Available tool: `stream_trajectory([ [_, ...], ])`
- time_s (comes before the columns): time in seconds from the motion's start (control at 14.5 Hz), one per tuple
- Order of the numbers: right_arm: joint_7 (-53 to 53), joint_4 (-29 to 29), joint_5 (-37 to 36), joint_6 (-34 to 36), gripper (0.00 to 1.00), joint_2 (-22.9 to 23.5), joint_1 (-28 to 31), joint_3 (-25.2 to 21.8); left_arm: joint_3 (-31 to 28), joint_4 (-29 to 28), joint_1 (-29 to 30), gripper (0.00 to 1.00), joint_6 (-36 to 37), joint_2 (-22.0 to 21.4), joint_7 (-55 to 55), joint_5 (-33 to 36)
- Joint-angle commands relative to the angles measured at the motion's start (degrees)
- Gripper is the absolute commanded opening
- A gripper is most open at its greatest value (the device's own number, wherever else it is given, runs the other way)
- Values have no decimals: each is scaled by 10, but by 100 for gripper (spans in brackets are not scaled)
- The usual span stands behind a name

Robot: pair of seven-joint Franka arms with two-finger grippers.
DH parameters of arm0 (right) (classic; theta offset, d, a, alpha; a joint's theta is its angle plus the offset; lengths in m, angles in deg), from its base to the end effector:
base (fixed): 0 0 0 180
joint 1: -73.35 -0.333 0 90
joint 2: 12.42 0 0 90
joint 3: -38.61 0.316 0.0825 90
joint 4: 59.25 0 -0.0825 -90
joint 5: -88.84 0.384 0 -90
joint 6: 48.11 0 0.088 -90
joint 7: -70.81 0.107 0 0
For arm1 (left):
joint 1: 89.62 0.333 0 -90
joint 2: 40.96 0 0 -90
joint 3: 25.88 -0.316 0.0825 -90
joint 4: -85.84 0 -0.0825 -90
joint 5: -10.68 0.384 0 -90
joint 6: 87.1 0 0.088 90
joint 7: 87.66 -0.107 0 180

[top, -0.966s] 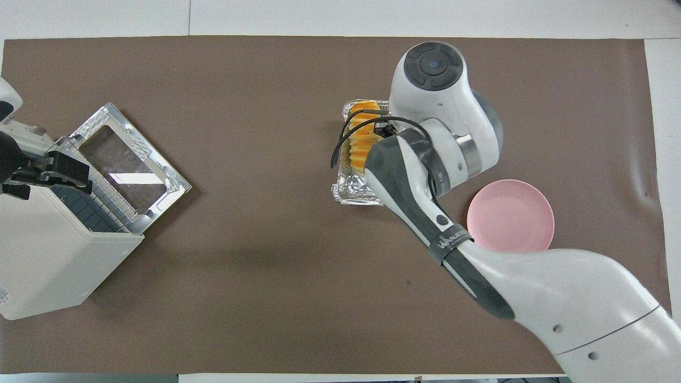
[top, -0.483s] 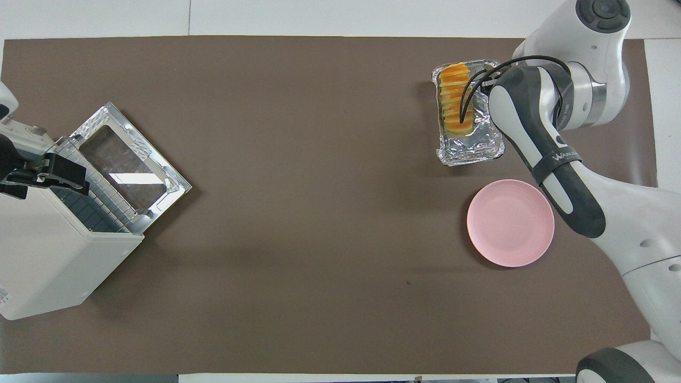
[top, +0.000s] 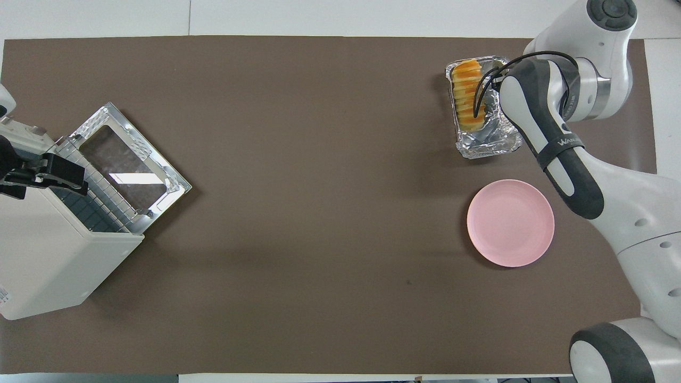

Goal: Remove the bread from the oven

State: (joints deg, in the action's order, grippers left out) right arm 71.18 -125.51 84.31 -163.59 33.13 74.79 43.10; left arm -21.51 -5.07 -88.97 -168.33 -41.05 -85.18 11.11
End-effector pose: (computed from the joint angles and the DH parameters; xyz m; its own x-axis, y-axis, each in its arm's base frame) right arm 0.7651 0.0184 0.3293 0.9964 0.0536 0.0662 0.0526 -0.9985 0.0171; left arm 0.5350 -0.0339 0.6060 0.9859 -0.0196 -0.1661 -0.0223 -0.9996 -0.0148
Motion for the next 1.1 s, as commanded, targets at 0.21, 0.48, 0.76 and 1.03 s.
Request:
stream_trajectory([
  [0.21, -39, -43, -14, 53, 100, -66, 1, 1, 0, -14, 6, 100, -2, -16, -4, -5],
  [0.48, -32, -38, -22, 52, 100, -74, -34, 0, 0, -14, 6, 100, -2, -16, -4, -5],
  [0.76, 4, -62, -51, -15, 100, -69, -62, 0, 0, -14, 6, 100, -2, -16, -4, -5],
  [1.03, 25, -135, -75, -102, 100, -71, -64, 0, 0, -14, 6, 100, -2, -16, -4, -5],
])
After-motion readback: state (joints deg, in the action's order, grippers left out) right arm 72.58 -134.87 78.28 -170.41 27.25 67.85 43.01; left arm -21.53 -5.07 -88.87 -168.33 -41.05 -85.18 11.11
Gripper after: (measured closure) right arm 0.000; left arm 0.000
